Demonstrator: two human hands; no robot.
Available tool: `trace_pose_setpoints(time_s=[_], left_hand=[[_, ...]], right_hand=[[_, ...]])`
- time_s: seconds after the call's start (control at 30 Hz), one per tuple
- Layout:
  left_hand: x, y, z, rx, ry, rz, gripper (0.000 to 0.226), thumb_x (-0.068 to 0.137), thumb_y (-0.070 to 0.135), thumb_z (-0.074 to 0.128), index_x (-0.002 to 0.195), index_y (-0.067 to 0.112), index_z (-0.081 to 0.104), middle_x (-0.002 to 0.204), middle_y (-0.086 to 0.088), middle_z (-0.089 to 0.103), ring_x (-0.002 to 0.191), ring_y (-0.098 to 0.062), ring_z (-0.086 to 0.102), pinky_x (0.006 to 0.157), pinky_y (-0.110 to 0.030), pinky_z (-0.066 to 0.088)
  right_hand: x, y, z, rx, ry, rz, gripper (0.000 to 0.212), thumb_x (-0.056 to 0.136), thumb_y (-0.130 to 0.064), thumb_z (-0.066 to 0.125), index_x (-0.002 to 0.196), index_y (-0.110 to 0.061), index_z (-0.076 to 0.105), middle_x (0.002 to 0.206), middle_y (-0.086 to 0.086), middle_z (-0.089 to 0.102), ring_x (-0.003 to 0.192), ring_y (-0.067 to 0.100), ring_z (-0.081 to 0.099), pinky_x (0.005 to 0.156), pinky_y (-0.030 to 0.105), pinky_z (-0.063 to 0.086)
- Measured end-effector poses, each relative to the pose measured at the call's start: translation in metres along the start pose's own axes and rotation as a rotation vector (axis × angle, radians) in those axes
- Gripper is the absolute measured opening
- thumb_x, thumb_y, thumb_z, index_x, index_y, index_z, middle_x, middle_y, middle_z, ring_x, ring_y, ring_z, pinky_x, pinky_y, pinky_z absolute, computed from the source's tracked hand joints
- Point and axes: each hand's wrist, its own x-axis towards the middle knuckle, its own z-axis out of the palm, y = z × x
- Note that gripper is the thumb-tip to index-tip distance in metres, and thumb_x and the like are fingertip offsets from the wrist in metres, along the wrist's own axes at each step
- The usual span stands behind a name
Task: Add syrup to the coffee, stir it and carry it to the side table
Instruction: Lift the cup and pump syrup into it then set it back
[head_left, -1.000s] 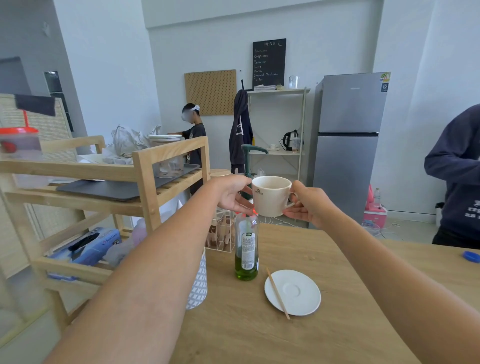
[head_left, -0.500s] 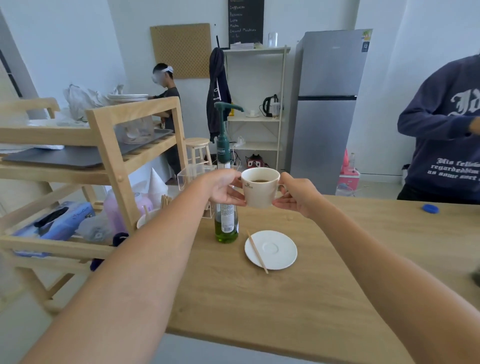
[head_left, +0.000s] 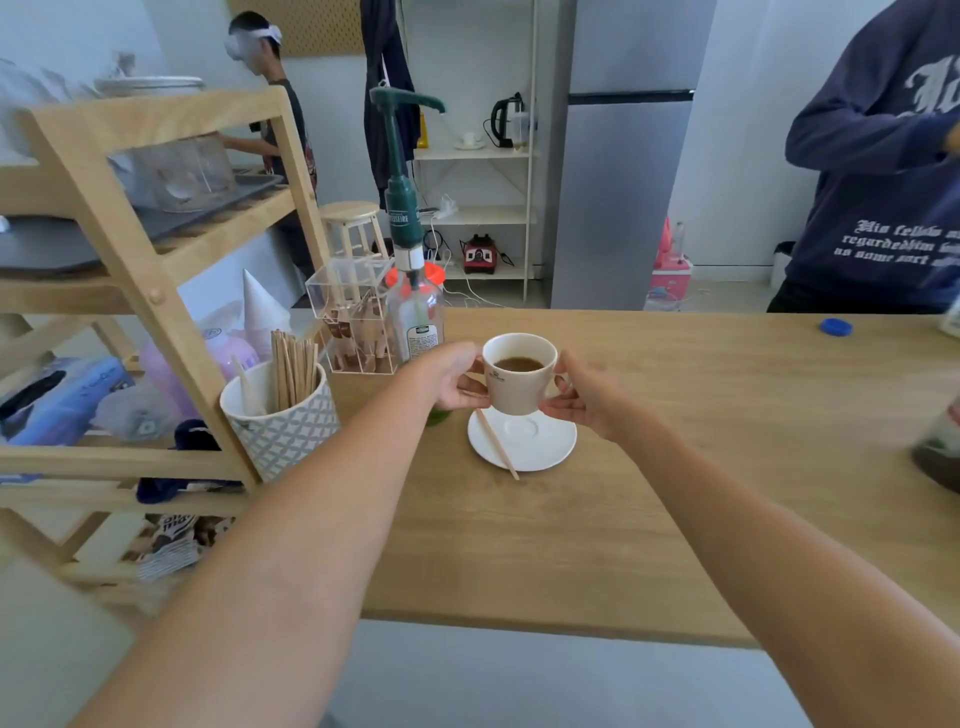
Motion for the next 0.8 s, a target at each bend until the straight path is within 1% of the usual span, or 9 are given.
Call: trace_pose_setpoints(time_s=[0.1,0.17,0.23,0.33,0.43,0.47,0.6,0.73,0.8], left_hand=[[0.011,-0.011,0.005,-0.019,0.019,-0.015,0.019,0.095,0.017,0.045,0.082,0.009,0.057,0.095,-0.007,0.055,0.102,-0.029,0.054,0.084,-0.037,0.051],[0.017,-0.017,0.008,-0.041,0.032,-0.033,0.017,0.094,0.016,0.046,0.083,0.01,0.057,0.091,-0.005,0.056,0.099,-0.026,0.054,0.081,-0.034,0.052],[0.023,-0.022,0.01,-0.063,0.041,-0.051,0.013,0.094,0.015,0.048,0.087,0.009,0.058,0.093,-0.006,0.056,0.099,-0.024,0.055,0.077,-0.034,0.054],[0.032,-0.029,0.012,-0.088,0.051,-0.061,0.013,0.092,0.012,0.049,0.083,0.01,0.058,0.091,-0.006,0.057,0.094,-0.023,0.056,0.07,-0.033,0.056],[0.04,-0.034,0.013,-0.109,0.061,-0.067,0.015,0.092,0.01,0.049,0.081,0.01,0.058,0.088,-0.006,0.058,0.085,-0.02,0.058,0.069,-0.034,0.055],[0.043,-0.035,0.014,-0.109,0.068,-0.069,0.015,0.092,0.01,0.048,0.081,0.01,0.058,0.088,-0.006,0.059,0.086,-0.02,0.059,0.07,-0.034,0.055],[0.049,-0.037,0.015,-0.084,0.1,-0.085,0.018,0.093,0.008,0.043,0.083,0.009,0.058,0.091,-0.008,0.06,0.095,-0.023,0.059,0.062,-0.032,0.056],[0.053,-0.037,0.016,-0.068,0.107,-0.09,0.022,0.094,0.006,0.039,0.081,0.009,0.057,0.087,-0.008,0.059,0.081,-0.02,0.059,0.063,-0.032,0.056],[0.053,-0.038,0.016,-0.055,0.112,-0.091,0.023,0.094,0.006,0.037,0.081,0.009,0.056,0.086,-0.008,0.059,0.08,-0.02,0.059,0.063,-0.032,0.055]], right_hand=[[0.006,0.015,-0.003,0.003,-0.003,0.032,0.019,0.078,-0.025,0.054,0.071,-0.008,0.056,0.062,0.007,0.049,0.056,0.025,0.065,0.045,0.024,0.054],[0.01,0.023,-0.004,0.013,0.007,0.046,0.02,0.081,-0.024,0.053,0.073,-0.007,0.055,0.062,0.007,0.048,0.057,0.026,0.064,0.046,0.025,0.055],[0.012,0.029,-0.006,0.036,0.01,0.052,0.018,0.081,-0.023,0.053,0.073,-0.007,0.055,0.062,0.008,0.047,0.055,0.026,0.063,0.044,0.023,0.054],[0.015,0.038,-0.01,0.062,0.009,0.062,0.017,0.081,-0.022,0.054,0.075,-0.006,0.055,0.066,0.011,0.05,0.058,0.027,0.064,0.044,0.022,0.053],[0.018,0.043,-0.01,0.06,0.006,0.078,0.018,0.081,-0.022,0.055,0.074,-0.005,0.055,0.075,0.017,0.054,0.062,0.028,0.066,0.046,0.023,0.055],[0.019,0.044,-0.01,0.06,0.009,0.085,0.019,0.081,-0.022,0.055,0.074,-0.004,0.055,0.076,0.018,0.055,0.063,0.028,0.066,0.047,0.024,0.056],[0.024,0.05,-0.009,0.075,0.017,0.104,0.018,0.083,-0.021,0.054,0.075,-0.005,0.055,0.074,0.016,0.054,0.063,0.028,0.066,0.048,0.025,0.057],[0.028,0.055,-0.01,0.094,0.026,0.118,0.016,0.082,-0.018,0.055,0.074,-0.004,0.055,0.069,0.013,0.052,0.063,0.029,0.065,0.05,0.026,0.058],[0.029,0.057,-0.01,0.1,0.024,0.119,0.015,0.082,-0.016,0.054,0.073,-0.005,0.054,0.066,0.011,0.05,0.062,0.029,0.064,0.05,0.027,0.058]])
